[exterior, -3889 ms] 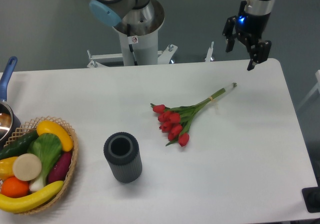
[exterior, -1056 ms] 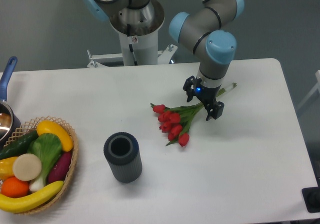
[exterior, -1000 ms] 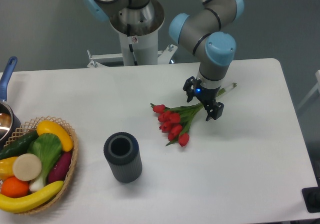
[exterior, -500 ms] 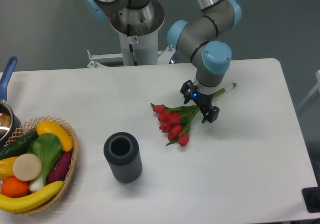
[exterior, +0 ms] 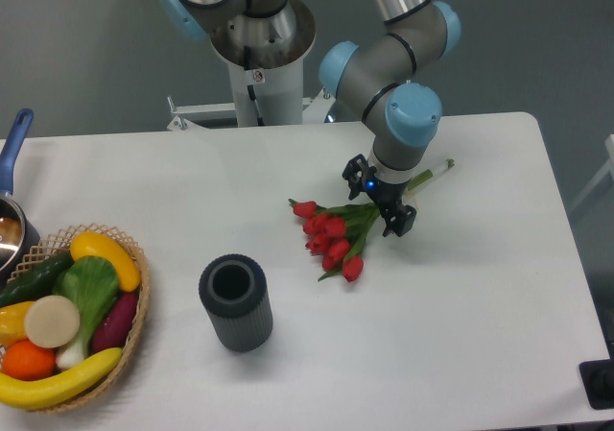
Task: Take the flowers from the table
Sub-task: 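Close the gripper around the tulip stems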
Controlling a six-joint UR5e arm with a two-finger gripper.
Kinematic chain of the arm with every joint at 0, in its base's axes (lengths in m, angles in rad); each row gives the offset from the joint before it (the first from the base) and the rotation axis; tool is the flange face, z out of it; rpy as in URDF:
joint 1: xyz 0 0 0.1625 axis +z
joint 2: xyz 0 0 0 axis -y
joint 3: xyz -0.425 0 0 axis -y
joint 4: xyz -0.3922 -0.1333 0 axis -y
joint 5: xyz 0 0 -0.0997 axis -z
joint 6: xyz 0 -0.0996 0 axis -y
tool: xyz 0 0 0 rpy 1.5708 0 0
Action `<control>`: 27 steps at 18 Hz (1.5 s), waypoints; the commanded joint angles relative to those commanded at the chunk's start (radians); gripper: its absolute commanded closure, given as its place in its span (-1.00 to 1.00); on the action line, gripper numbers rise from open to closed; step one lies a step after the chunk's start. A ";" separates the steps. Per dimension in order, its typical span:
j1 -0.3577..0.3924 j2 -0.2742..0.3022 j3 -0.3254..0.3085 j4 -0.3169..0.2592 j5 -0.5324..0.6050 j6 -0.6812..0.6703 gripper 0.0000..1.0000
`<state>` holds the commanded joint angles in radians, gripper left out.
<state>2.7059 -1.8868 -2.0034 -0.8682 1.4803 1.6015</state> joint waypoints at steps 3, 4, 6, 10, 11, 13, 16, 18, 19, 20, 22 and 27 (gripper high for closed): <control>0.000 0.000 0.002 0.000 0.000 0.002 -0.86; 0.000 0.000 0.003 -0.002 0.002 0.002 -0.83; 0.000 0.000 0.003 -0.002 0.002 0.000 -0.65; 0.000 0.000 0.008 -0.002 0.000 -0.026 -0.40; 0.000 -0.002 0.008 -0.002 0.002 -0.031 -0.39; 0.000 -0.002 0.008 -0.002 0.002 -0.032 -0.39; 0.000 0.000 0.008 -0.002 0.002 -0.032 -0.25; 0.000 0.000 0.009 -0.002 0.002 -0.035 -0.16; 0.000 -0.002 0.011 -0.002 0.002 -0.047 -0.11; -0.002 -0.002 0.012 -0.002 0.002 -0.060 -0.09; -0.002 -0.005 0.014 -0.002 0.002 -0.072 -0.07; -0.002 -0.005 0.014 -0.003 0.002 -0.074 0.06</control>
<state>2.7044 -1.8914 -1.9896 -0.8713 1.4818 1.5278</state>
